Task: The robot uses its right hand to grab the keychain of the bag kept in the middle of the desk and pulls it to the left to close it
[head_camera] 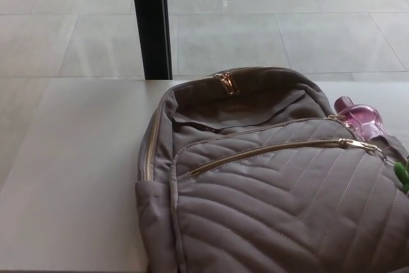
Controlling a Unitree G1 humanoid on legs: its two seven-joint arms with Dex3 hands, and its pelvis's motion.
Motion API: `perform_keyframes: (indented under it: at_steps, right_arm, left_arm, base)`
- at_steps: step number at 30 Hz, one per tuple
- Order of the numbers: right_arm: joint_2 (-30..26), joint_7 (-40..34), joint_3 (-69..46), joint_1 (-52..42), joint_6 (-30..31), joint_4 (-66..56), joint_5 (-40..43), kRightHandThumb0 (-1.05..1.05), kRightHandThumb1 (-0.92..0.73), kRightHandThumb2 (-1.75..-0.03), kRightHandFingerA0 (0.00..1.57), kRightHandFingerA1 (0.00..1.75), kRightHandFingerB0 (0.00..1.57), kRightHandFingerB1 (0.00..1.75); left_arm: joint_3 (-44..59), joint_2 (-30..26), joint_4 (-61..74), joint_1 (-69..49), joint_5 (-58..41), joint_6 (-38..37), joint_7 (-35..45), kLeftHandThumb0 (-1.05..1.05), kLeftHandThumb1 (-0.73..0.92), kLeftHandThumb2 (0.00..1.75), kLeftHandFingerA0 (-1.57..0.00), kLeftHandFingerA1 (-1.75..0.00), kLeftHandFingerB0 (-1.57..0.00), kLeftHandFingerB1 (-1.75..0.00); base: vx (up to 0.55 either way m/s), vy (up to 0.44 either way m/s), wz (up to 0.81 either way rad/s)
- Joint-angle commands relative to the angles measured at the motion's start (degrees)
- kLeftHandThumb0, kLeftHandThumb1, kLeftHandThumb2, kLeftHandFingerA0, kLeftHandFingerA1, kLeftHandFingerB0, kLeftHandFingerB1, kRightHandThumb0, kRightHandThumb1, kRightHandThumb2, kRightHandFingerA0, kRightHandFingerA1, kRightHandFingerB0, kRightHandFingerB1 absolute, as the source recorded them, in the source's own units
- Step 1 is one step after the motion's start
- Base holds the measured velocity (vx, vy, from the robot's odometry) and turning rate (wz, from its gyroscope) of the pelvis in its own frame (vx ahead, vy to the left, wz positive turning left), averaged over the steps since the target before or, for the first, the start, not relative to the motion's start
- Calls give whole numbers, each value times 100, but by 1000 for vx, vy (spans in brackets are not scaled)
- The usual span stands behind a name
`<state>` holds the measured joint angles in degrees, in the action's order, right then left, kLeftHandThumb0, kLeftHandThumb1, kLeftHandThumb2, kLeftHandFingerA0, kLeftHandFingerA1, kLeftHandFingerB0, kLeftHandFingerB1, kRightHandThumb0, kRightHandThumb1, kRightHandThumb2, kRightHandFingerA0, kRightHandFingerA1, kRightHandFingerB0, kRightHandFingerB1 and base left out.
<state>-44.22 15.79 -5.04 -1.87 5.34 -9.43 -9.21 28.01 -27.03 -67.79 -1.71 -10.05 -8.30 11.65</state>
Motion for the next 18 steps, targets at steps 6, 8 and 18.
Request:
perform_keyframes:
  at_steps: [6, 8, 18]
  right_arm:
    - [-392, -30, 286, -296, -352, -661, -1260, -43, -61, -58, 81, 63, 50, 38]
    - [-425, -32, 365, -462, -497, -644, -1361, -45, -61, -59, 81, 67, 48, 36]
    - [-792, 371, 659, -623, -182, -750, -1883, -50, -62, -59, 76, 70, 39, 33]
  left_arm:
    - [-167, -160, -63, -31, 83, -350, -92, -61, 61, 59, -75, -61, -63, -44]
    - [-152, -161, -71, -25, 22, -296, -37, -62, 61, 59, -80, -59, -61, -44]
    - [-352, -196, -156, 10, 98, -469, -127, -65, 65, 60, -75, -54, -59, -44]
  base:
    - [0, 0, 0]
    - [0, 0, 0]
    - [0, 0, 0]
